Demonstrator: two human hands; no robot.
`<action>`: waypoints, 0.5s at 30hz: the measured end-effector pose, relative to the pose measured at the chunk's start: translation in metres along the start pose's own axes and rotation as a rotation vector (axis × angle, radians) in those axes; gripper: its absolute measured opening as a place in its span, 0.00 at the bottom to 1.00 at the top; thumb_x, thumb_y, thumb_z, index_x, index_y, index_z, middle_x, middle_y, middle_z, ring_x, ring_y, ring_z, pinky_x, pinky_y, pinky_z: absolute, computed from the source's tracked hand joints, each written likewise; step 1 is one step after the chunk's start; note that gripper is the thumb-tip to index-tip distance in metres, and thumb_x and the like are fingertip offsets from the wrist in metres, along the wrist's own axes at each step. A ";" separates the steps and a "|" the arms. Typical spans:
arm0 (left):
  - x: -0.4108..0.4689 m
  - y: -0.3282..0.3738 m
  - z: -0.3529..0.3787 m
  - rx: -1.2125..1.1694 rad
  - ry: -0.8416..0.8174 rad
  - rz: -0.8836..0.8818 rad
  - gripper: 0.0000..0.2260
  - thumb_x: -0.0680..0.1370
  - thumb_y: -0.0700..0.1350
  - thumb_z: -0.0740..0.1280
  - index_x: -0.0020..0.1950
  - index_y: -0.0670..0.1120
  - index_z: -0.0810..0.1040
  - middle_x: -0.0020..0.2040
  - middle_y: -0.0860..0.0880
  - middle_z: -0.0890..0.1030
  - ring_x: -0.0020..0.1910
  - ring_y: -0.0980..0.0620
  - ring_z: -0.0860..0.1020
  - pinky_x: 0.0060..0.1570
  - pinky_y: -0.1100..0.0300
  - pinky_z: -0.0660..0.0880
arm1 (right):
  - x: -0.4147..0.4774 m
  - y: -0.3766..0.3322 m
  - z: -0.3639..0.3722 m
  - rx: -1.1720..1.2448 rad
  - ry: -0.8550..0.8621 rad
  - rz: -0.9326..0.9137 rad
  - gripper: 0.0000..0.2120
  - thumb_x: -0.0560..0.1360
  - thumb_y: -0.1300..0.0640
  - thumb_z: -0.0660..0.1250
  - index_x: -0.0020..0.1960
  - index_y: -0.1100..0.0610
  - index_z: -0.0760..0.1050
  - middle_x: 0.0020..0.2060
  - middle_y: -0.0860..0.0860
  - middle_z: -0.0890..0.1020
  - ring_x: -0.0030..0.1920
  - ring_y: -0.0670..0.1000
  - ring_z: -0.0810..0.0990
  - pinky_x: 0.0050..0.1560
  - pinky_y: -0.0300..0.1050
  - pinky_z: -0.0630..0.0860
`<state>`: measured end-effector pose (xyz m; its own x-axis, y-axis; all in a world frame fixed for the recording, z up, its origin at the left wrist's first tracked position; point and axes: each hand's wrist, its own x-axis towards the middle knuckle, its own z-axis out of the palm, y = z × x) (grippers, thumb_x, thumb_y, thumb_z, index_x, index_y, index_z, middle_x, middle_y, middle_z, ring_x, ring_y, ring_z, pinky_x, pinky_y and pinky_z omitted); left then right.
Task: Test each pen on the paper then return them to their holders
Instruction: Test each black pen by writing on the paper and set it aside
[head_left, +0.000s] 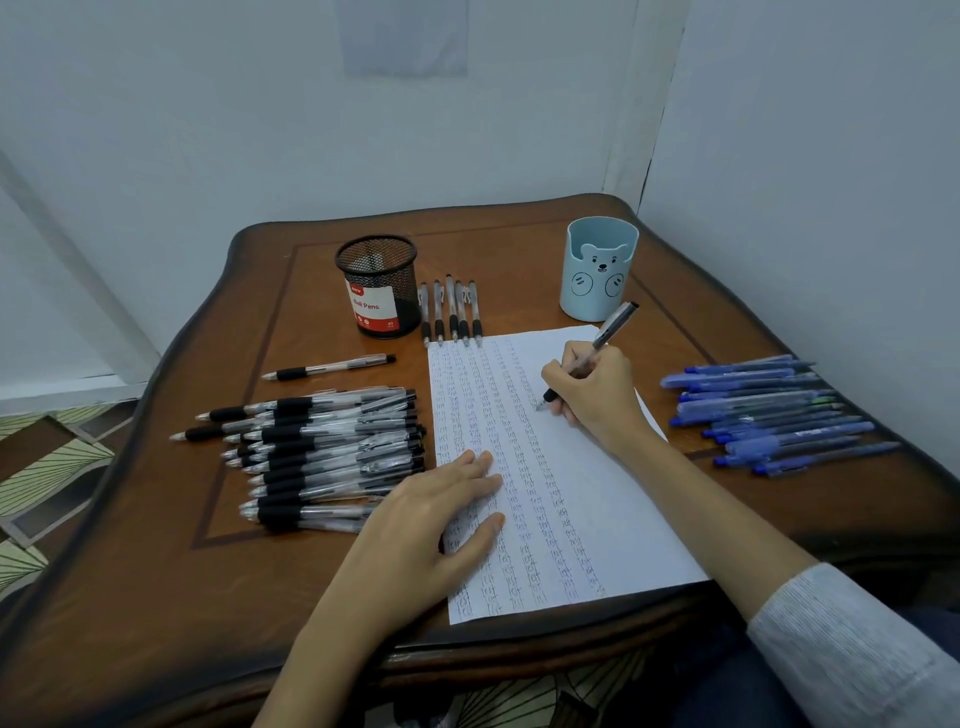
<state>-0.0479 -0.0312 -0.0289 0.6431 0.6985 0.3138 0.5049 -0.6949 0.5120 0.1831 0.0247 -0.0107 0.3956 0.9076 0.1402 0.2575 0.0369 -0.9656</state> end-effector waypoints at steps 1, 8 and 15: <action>0.000 0.000 0.000 0.002 -0.001 0.001 0.22 0.77 0.60 0.59 0.67 0.52 0.75 0.70 0.59 0.70 0.70 0.69 0.61 0.70 0.61 0.63 | 0.000 0.000 0.000 -0.002 -0.007 0.003 0.13 0.75 0.67 0.66 0.33 0.64 0.68 0.25 0.57 0.74 0.19 0.47 0.75 0.18 0.36 0.64; 0.000 0.000 0.001 0.003 0.006 -0.002 0.21 0.77 0.60 0.59 0.67 0.52 0.75 0.70 0.59 0.70 0.70 0.68 0.62 0.69 0.59 0.65 | 0.000 -0.001 -0.001 0.041 0.030 0.021 0.15 0.74 0.69 0.65 0.32 0.61 0.65 0.25 0.56 0.70 0.19 0.48 0.74 0.18 0.34 0.61; 0.000 0.000 0.000 0.005 0.002 -0.002 0.22 0.77 0.60 0.59 0.67 0.52 0.75 0.70 0.59 0.70 0.70 0.69 0.61 0.70 0.59 0.65 | 0.000 0.000 -0.002 0.028 0.005 0.021 0.15 0.74 0.68 0.65 0.31 0.62 0.66 0.25 0.56 0.71 0.20 0.48 0.74 0.18 0.34 0.62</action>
<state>-0.0479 -0.0315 -0.0295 0.6408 0.7005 0.3140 0.5093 -0.6940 0.5089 0.1847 0.0242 -0.0102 0.4052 0.9062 0.1205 0.2245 0.0291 -0.9740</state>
